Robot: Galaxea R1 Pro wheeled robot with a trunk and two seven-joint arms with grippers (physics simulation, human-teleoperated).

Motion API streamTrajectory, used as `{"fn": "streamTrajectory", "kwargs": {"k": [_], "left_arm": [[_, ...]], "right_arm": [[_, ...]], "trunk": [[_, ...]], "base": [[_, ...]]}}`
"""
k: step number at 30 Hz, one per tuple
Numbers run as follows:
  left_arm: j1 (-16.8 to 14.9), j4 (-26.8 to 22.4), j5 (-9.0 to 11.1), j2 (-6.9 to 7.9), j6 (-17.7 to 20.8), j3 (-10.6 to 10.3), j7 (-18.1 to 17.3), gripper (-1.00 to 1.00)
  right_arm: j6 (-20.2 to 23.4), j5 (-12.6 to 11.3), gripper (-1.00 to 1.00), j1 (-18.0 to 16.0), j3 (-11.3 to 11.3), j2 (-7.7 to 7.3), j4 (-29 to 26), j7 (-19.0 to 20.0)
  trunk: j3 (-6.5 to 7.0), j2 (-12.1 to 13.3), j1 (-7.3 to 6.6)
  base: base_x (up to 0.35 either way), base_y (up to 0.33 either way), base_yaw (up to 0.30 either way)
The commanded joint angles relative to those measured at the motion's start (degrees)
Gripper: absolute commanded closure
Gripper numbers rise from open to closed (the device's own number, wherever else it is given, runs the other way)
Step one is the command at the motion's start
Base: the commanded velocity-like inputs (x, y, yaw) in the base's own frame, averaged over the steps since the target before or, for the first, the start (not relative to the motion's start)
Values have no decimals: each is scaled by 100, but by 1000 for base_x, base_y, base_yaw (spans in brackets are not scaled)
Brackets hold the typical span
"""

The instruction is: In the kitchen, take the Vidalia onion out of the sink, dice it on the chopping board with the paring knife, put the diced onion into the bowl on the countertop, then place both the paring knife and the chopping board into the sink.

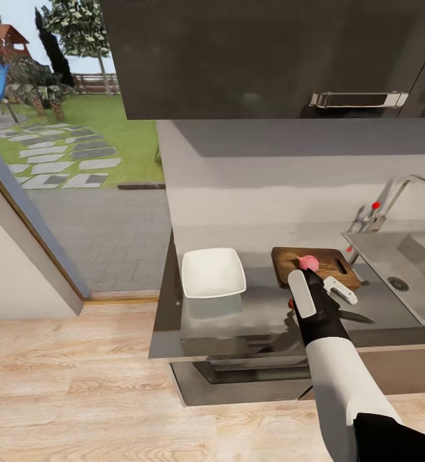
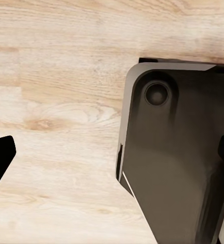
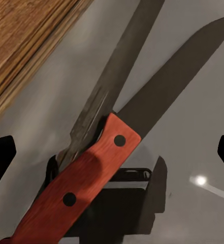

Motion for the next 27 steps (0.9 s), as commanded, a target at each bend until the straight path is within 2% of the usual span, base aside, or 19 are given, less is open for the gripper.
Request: {"fn": "streamTrajectory", "kwargs": {"k": [1,12,27], "left_arm": [[1,-9,60,10,-15,-48,51,-100],[1,-9,59,9,-15,-48,51,-100],[1,0,58,5,-15,-48,51,-100]], "right_arm": [[59,-9,-100,-4,-11,4,-8,-17],[59,-9,-100,-5,-11,4,-7,-10],[59,-9,-100,-5,-11,4,2,-10]], "trunk": [[-10,-11,4],[-16,-11,4],[-120,-11,4]], "base": [[0,0,0],[0,0,0],[0,0,0]]}}
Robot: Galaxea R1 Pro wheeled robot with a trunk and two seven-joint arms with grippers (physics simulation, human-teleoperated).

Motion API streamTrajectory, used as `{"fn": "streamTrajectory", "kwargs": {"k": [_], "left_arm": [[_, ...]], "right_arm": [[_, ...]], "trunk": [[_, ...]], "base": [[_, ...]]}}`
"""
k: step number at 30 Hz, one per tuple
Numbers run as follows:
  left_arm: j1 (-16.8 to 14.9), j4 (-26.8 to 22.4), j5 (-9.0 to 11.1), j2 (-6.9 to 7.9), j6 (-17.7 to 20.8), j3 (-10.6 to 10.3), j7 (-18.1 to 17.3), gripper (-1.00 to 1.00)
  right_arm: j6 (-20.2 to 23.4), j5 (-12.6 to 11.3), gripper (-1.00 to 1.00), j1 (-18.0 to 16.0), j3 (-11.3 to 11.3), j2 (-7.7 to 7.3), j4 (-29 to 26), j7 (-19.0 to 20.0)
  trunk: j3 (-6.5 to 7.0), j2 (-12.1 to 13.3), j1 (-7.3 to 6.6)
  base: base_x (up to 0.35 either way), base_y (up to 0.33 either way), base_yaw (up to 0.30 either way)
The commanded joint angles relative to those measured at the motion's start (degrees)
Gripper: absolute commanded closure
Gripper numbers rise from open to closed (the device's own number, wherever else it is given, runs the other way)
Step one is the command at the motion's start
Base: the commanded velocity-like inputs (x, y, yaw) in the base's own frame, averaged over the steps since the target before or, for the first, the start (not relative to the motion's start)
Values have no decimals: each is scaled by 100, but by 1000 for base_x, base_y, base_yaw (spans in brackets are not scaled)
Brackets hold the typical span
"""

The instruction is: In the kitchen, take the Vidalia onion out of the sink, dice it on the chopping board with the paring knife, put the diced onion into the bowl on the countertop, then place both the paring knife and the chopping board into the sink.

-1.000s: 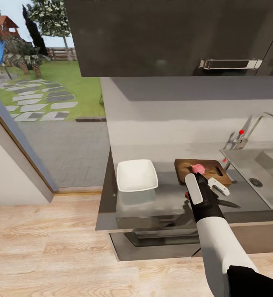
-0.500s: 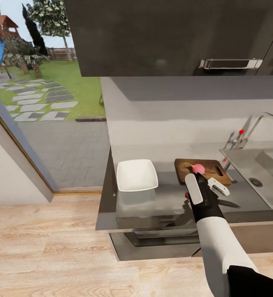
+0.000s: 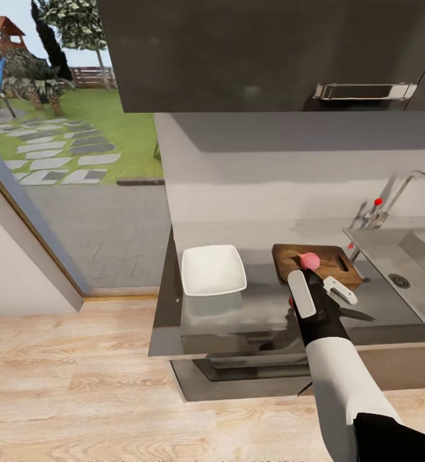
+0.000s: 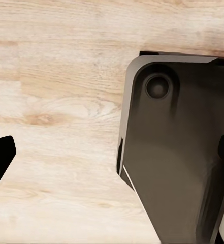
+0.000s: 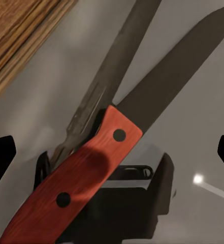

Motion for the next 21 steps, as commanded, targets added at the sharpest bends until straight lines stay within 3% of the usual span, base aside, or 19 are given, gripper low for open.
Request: {"fn": "streamTrajectory", "kwargs": {"k": [1,21], "left_arm": [[1,-9,60,9,-15,-48,50,-100],[1,-9,59,9,-15,-48,50,-100]], "right_arm": [[59,-9,-100,-4,-11,4,-8,-21],[59,-12,-100,-6,-11,4,-8,-21]], "trunk": [[-18,-11,3],[-192,-11,3]], "base": [[0,0,0],[0,0,0]]}}
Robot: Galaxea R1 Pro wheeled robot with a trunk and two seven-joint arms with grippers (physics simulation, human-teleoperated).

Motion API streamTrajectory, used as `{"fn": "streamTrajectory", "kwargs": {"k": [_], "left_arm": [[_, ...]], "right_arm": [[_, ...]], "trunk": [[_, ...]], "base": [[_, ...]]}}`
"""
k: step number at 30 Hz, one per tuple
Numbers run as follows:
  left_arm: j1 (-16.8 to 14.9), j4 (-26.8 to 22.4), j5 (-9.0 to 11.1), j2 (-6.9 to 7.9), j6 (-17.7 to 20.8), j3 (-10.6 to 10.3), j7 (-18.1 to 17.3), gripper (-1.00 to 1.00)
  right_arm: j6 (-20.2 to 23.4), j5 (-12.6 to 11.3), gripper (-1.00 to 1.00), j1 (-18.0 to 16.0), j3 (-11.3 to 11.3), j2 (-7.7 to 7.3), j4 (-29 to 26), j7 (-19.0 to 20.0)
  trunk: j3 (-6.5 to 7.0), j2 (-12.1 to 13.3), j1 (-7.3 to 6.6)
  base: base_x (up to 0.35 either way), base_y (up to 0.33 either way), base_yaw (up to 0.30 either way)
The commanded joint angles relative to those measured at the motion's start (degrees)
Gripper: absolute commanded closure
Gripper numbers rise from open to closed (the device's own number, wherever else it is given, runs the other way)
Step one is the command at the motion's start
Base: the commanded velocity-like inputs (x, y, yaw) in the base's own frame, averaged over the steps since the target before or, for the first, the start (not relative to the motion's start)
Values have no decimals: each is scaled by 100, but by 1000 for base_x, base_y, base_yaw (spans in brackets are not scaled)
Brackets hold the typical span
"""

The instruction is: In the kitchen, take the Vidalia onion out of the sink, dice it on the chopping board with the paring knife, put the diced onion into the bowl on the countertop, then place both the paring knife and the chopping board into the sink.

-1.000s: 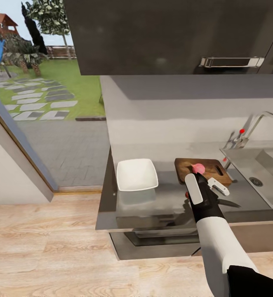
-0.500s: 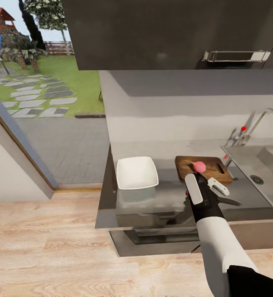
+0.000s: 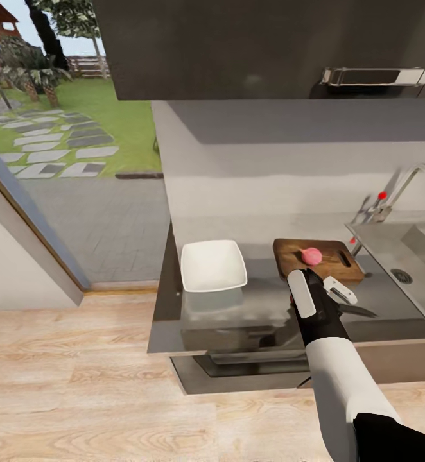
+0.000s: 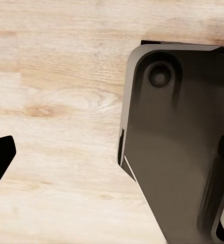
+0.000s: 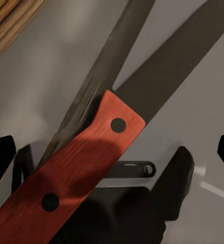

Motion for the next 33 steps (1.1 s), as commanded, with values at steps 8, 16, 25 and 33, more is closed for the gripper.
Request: {"fn": "streamTrajectory", "kwargs": {"k": [8,16,25,33], "left_arm": [[1,-9,63,9,-15,-48,50,-100],[1,-9,60,9,-15,-48,50,-100],[1,-9,61,11,-15,-48,50,-100],[1,-9,59,9,-15,-48,50,-100]], "right_arm": [[68,-14,-100,-3,-9,8,-8,-33],[76,-14,-100,-3,-2,13,-8,-47],[76,-14,-100,-3,-2,13,-8,-40],[76,-14,-100,-3,-2,14,-8,-36]], "trunk": [[-58,-11,3],[-60,-11,3],[-60,-11,3],[-60,-11,3]], "base": [[0,0,0],[0,0,0],[0,0,0],[0,0,0]]}}
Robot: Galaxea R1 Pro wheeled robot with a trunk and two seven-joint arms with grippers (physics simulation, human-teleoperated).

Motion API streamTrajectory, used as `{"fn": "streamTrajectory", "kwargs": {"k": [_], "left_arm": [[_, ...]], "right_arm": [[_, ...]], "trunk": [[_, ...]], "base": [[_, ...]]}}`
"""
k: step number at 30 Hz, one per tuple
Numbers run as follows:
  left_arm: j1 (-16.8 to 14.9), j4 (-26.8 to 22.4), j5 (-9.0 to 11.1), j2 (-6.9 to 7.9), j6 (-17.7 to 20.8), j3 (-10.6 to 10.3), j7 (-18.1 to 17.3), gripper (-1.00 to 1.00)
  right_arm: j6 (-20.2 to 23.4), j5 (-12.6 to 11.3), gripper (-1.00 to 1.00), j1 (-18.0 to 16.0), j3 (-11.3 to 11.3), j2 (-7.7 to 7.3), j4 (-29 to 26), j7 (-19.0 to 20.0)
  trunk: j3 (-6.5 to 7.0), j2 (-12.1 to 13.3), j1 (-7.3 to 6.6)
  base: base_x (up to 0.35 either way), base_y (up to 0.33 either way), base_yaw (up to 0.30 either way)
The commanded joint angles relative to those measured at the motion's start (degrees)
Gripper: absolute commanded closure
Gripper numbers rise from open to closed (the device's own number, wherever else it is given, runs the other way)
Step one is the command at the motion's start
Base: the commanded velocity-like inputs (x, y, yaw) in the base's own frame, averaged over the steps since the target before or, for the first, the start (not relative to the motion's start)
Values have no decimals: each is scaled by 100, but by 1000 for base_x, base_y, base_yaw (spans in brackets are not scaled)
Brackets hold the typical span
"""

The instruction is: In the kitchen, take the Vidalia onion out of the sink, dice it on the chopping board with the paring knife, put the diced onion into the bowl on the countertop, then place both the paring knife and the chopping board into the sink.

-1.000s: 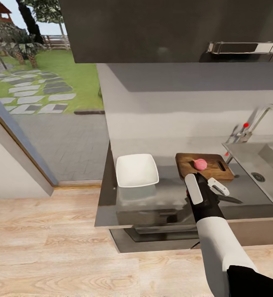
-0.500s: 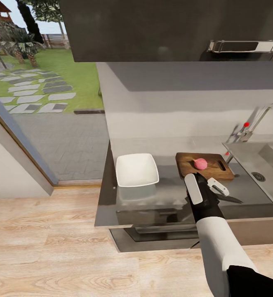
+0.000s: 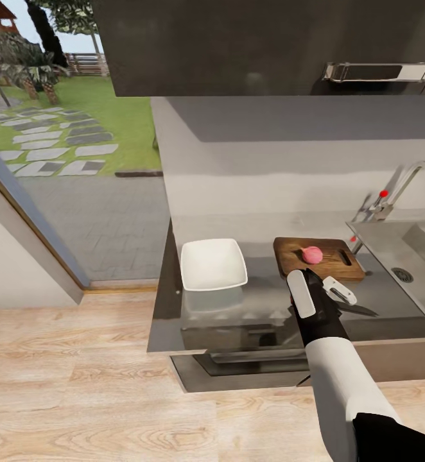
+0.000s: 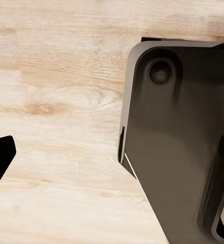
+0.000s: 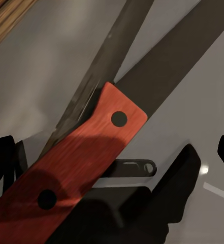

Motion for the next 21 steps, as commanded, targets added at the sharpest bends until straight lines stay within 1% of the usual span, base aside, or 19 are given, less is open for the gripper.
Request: {"fn": "streamTrajectory", "kwargs": {"k": [1,2,3,8,13,21], "left_arm": [[1,-9,62,9,-15,-48,50,-100],[1,-9,61,9,-15,-48,50,-100],[1,-9,63,9,-15,-48,50,-100],[1,-9,65,9,-15,-48,50,-100],[1,-9,62,9,-15,-49,50,-100],[1,-9,63,9,-15,-49,50,-100]], "right_arm": [[63,-9,-100,-4,-12,3,-8,-23],[63,-12,-100,-4,-12,4,-8,-22],[63,-13,100,-4,-12,4,-8,-23],[63,-37,100,-4,-12,4,-8,-24],[70,-182,100,-4,-19,3,-8,-31],[72,-211,100,-4,-37,-6,-8,-40]], "trunk": [[-9,-10,4],[-9,-10,4],[-9,-10,4],[-9,-10,4],[-9,-10,4],[-9,-10,4]], "base": [[0,0,0],[0,0,0],[0,0,0],[0,0,0],[0,0,0],[0,0,0]]}}
